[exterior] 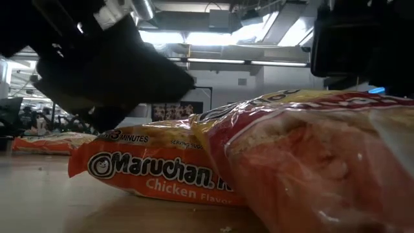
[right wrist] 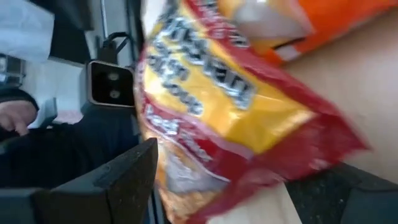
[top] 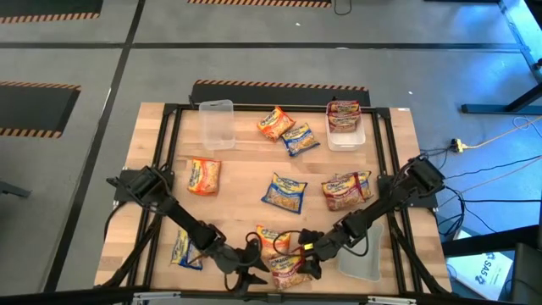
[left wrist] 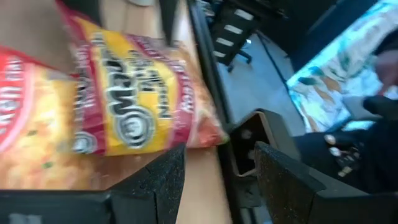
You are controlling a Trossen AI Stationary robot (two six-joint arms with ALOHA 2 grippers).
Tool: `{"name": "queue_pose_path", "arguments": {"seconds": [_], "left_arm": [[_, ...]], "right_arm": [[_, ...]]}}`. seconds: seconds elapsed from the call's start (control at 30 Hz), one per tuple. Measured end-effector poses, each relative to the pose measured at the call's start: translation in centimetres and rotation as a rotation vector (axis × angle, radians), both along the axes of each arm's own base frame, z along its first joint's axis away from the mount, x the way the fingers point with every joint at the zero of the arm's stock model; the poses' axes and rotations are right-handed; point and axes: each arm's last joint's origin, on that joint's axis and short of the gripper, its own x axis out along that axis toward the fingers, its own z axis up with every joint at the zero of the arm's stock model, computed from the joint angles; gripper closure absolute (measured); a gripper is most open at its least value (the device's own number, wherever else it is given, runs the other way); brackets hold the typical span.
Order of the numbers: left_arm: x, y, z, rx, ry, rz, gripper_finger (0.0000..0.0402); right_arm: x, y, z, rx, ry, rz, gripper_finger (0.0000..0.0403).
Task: Sort Maruchan noodles
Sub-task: Put the bottom red noodle pack into the white bin
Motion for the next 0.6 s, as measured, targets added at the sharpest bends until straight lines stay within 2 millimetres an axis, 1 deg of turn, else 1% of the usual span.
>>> {"name": "queue_pose_path", "arguments": {"seconds": [0.2, 0.4, 0.5, 0.6], "left_arm": [[0.5, 0.8, -0.6, -0.021, 0.041, 0.063, 0.0218], [0.9, 1.4, -0.6, -0.018, 0.047, 0.080, 0.0218], [1.0, 1.6, -0.6, -0.018, 0.046, 0.087, 0.0218], [1.0, 1.6, -0.6, -0.016, 0.046, 0.084, 0.0218]], "right_arm": [[0.7, 0.6, 0.4, 0.003, -0.024, 0.055, 0.0093], [1.1, 0.9, 1.0, 0.014, -0.045, 0.050, 0.0096], [1.2, 0.8, 1.1, -0.003, -0.062, 0.011, 0.0111], [1.4, 0.8, 1.2, -0.009, -0.089, -0.025, 0.0137]]}}
